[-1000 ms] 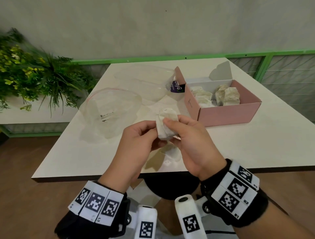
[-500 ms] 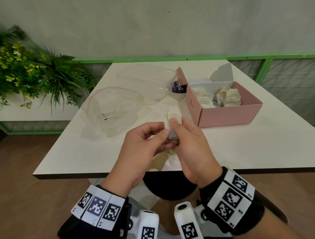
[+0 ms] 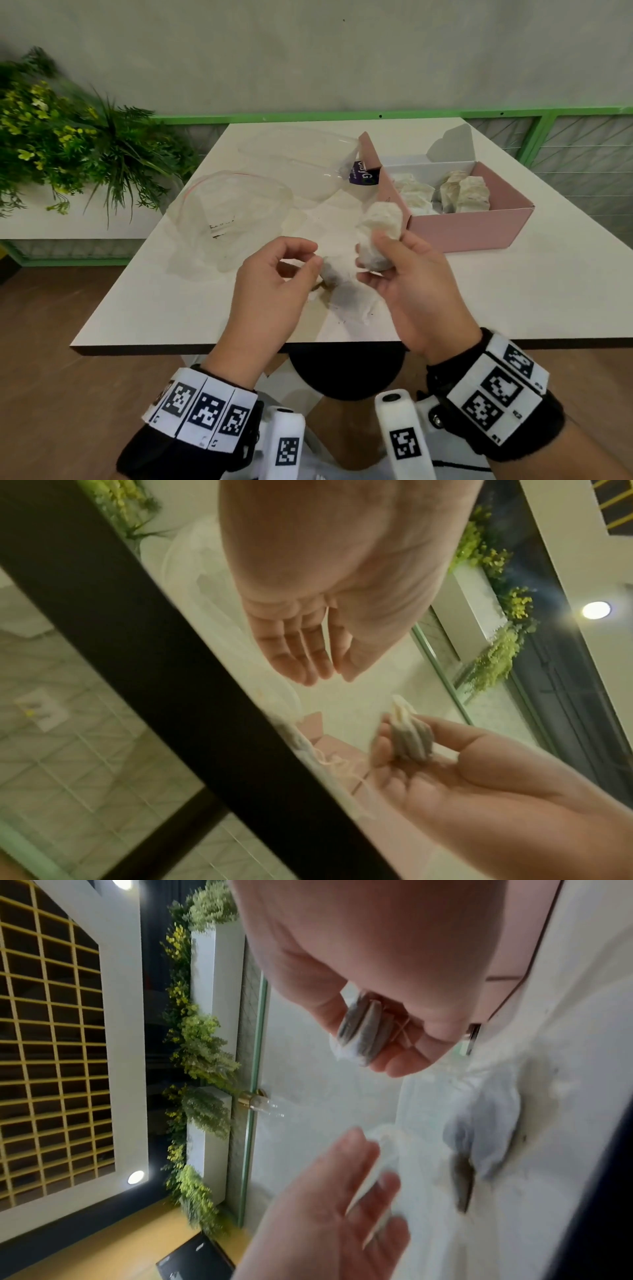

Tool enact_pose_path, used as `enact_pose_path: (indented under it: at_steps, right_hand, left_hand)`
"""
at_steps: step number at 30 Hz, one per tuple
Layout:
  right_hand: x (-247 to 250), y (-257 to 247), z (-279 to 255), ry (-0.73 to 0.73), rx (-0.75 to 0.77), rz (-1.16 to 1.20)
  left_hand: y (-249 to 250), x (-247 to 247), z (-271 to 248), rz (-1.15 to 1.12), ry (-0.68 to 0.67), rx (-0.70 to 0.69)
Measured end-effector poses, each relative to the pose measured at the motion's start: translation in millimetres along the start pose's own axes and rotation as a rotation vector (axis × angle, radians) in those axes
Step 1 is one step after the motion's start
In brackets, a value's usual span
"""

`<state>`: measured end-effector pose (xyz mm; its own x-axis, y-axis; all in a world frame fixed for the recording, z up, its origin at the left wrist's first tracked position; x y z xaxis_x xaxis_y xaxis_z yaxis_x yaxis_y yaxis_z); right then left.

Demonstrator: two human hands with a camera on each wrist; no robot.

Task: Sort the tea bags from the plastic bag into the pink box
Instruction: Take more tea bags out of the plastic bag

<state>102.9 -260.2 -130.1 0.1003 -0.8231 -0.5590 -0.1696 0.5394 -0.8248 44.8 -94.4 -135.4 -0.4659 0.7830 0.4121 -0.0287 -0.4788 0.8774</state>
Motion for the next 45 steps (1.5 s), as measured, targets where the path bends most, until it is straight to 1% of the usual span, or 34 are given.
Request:
enact_pose_path:
  at_steps: [2,4,5,8,11,13,17,20,24,26,30,35,37,40,43,45]
  right_hand:
    - [8.9,-10.4,5.2,0.022,-0.003,0.039]
    - [12.8,-19.7,10.3,-0.003,-0.017,0.033]
    - [12.2,-24.2,12.4,-0.029,-0.026,0.018]
    - [3.7,-38.9,15.9,-0.136,-0.029,-0.078]
    - [-10.2,-53.4,15.3,-0.252,0.003,-0.188]
    - [-19.0,-62.5,15.0,-0.297,0.037,-0.234]
    - [-24.3,-76.5,16.6,-0.286,0.104,-0.229]
    - [-17.4,-77.0,18.7,-0.247,0.112,-0.2]
    - [-4.7,-65.9,19.1,-0.207,0.069,-0.14]
    - [0.8,-60.1,19.2,-0.194,0.024,-0.102]
    - [6.6,-52.0,21.5,-0.178,-0.076,0.012]
    - [2.0,-43.9,18.0,-0.184,-0.219,0.146]
    - [-0.8,-38.7,17.4,-0.159,-0.265,0.186]
    - [-8.9,-27.9,14.9,-0.161,-0.307,0.198]
    - [-17.5,-15.0,11.7,-0.176,-0.329,0.198]
    - [-22.7,-6.9,10.1,-0.18,-0.315,0.183]
  left_hand:
    - [-6.2,3.9,4.1,0.225,0.027,-0.067]
    - [-10.7,0.1,5.8,0.397,-0.005,-0.111]
    - [-12.4,-3.9,5.5,0.448,-0.03,-0.137]
    - [-12.9,-17.0,4.4,0.516,-0.09,-0.209]
    - [-11.7,-29.8,4.5,0.629,-0.176,-0.293]
    - [-12.5,-37.0,3.5,0.694,-0.22,-0.319]
    - [-15.1,-37.8,8.8,0.687,-0.149,-0.281]
    - [-16.0,-34.1,15.4,0.674,-0.118,-0.247]
    - [-13.9,-25.5,15.2,0.587,-0.032,-0.167]
    - [-10.5,-19.6,13.2,0.502,0.015,-0.111]
    - [-4.0,-10.4,10.2,0.244,0.082,0.009]
    - [-2.5,-5.5,14.0,-0.143,0.146,0.136]
    - [0.4,-6.3,15.6,-0.284,0.124,0.205]
    - [7.7,-11.8,16.1,-0.415,0.035,0.275]
    - [14.0,-17.9,13.2,-0.478,-0.021,0.253]
    - [16.9,-21.3,9.5,-0.516,-0.066,0.22]
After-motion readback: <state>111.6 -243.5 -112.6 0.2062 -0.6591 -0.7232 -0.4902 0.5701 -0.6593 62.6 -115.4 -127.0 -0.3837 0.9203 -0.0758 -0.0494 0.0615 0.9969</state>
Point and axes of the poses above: each hand's wrist, its own z-axis towards the middle knuckle, its own x-axis out of the back of the hand, y = z × x, the point moved 3 cm from there along z, towards the middle knuckle, and after that the axes turned 11 degrees about z, right-handed, at the moved point
